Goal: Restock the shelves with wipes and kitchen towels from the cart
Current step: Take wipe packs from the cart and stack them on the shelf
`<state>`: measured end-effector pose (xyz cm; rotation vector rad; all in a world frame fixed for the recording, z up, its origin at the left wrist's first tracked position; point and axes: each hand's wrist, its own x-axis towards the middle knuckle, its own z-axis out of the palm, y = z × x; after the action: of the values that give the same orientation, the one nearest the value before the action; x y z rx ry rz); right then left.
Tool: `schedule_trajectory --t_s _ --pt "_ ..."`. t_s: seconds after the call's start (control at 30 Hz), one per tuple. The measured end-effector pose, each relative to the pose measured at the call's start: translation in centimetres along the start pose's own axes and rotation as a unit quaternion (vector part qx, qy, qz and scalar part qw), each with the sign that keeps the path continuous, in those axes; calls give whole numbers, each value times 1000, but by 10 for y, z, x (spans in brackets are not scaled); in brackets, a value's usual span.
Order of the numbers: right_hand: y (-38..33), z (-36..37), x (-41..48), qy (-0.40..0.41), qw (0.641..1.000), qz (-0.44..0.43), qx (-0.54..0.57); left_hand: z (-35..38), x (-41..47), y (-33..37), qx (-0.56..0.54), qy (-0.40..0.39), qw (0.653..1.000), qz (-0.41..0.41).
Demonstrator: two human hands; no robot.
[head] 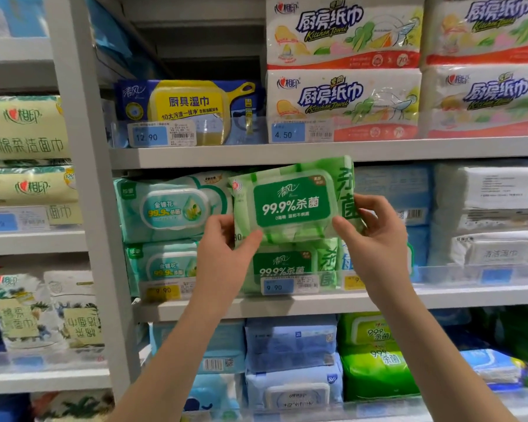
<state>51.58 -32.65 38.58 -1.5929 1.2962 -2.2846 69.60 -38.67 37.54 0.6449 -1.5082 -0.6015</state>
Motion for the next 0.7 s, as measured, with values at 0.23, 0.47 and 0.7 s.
schedule_trajectory --t_s 0.23,0.47,0.7 --pt "26 3 2 -5 1000 -27 -2 1 15 -5 52 38 998 26" --pt "50 13 10 -16 999 -18 -41 5 20 -16 205 63 975 62" --pt "52 17 11 -11 998 -30 -56 7 30 -27 248 59 965 62"
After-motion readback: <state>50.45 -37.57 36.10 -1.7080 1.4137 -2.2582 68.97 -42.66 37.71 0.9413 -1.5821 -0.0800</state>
